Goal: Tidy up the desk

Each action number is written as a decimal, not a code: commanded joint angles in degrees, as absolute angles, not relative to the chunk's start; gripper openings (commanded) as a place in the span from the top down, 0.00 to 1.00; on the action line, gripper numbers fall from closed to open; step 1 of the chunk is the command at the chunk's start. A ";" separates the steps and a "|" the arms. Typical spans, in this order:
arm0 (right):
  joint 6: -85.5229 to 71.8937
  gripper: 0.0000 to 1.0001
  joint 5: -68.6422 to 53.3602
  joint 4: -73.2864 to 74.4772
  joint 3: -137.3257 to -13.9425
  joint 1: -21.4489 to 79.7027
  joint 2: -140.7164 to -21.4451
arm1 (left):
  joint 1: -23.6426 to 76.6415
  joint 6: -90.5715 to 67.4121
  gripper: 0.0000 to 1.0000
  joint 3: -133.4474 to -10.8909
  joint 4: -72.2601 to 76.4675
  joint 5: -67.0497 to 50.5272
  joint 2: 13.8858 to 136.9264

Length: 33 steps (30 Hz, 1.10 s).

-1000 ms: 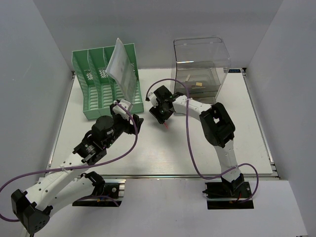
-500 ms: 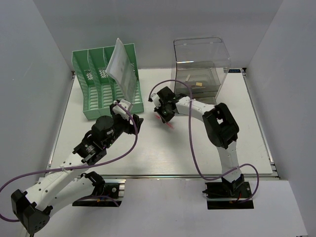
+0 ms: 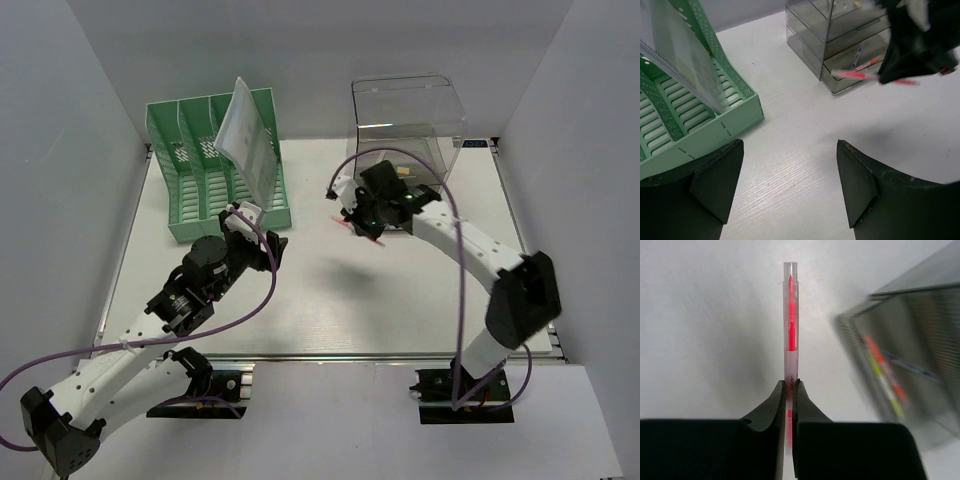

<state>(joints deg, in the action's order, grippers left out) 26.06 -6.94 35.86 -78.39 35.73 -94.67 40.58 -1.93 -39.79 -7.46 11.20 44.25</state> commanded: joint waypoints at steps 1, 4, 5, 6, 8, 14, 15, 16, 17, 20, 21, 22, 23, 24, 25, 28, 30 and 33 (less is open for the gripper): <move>37.95 1.00 -1.07 34.46 -73.59 33.32 -89.30 | 40.52 -1.50 0.15 -39.02 -6.86 11.60 43.77; 49.71 1.00 2.98 32.44 -70.16 31.38 -87.54 | 40.52 -1.32 0.16 -38.94 -6.86 11.60 44.03; 55.66 1.00 5.16 30.69 -68.66 30.85 -86.41 | 40.52 -1.32 0.15 -38.94 -6.94 11.69 44.03; 59.03 1.00 5.62 27.19 -67.60 29.63 -85.79 | 40.52 -1.23 0.15 -38.94 -6.94 11.69 44.03; 64.69 1.00 7.47 23.92 -65.13 28.92 -84.99 | 40.52 -1.14 0.15 -38.94 -6.94 11.78 44.21; 74.09 1.00 9.76 20.66 -70.82 24.62 -89.99 | 40.52 -1.05 0.15 -38.94 -6.94 11.51 44.30; 75.40 1.00 9.58 20.57 -71.36 24.44 -90.78 | 40.52 -1.14 0.15 -38.94 -6.94 11.43 44.21; 75.93 1.00 9.32 20.48 -71.89 23.82 -91.40 | 40.52 -1.14 0.15 -39.02 -6.94 11.34 44.30; 76.72 1.00 9.14 20.39 -72.33 23.64 -92.80 | 40.52 -1.14 0.16 -39.02 -7.03 11.34 44.21; 79.36 1.00 8.70 19.95 -72.77 23.12 -95.70 | 40.52 -1.06 0.15 -38.94 -6.94 10.99 44.30; 79.80 1.00 8.70 19.95 -73.56 22.94 -96.58 | 40.52 -1.05 0.15 -38.94 -6.94 10.99 44.30; 80.41 1.00 8.35 20.13 -74.09 22.77 -97.98 | 40.52 -1.05 0.15 -39.02 -6.94 10.99 44.38; 80.42 1.00 7.83 21.08 -74.79 22.68 -98.61 | 40.52 -1.05 0.15 -39.02 -6.94 10.90 44.56; 80.25 1.00 7.04 21.53 -76.01 22.59 -99.31 | 40.52 -1.05 0.15 -39.02 -6.94 10.81 44.56; 80.07 1.00 6.34 22.06 -76.55 22.33 -100.10 | 40.52 -1.05 0.15 -39.02 -6.94 10.81 44.56; 79.46 0.99 5.89 21.98 -76.73 22.24 -101.07 | 40.52 -1.05 0.16 -39.02 -6.94 10.64 44.47; 78.84 0.81 6.50 20.48 -76.47 22.32 -101.51 | 40.52 -0.97 0.15 -39.02 -6.94 10.64 44.65; 76.56 0.60 6.25 19.95 -76.73 22.15 -101.60 | 40.52 -0.97 0.15 -39.02 -7.03 10.72 44.74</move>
<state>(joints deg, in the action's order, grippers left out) 76.01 7.16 21.26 -74.15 22.50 -101.75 40.58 -1.32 -39.68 -7.44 11.18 44.69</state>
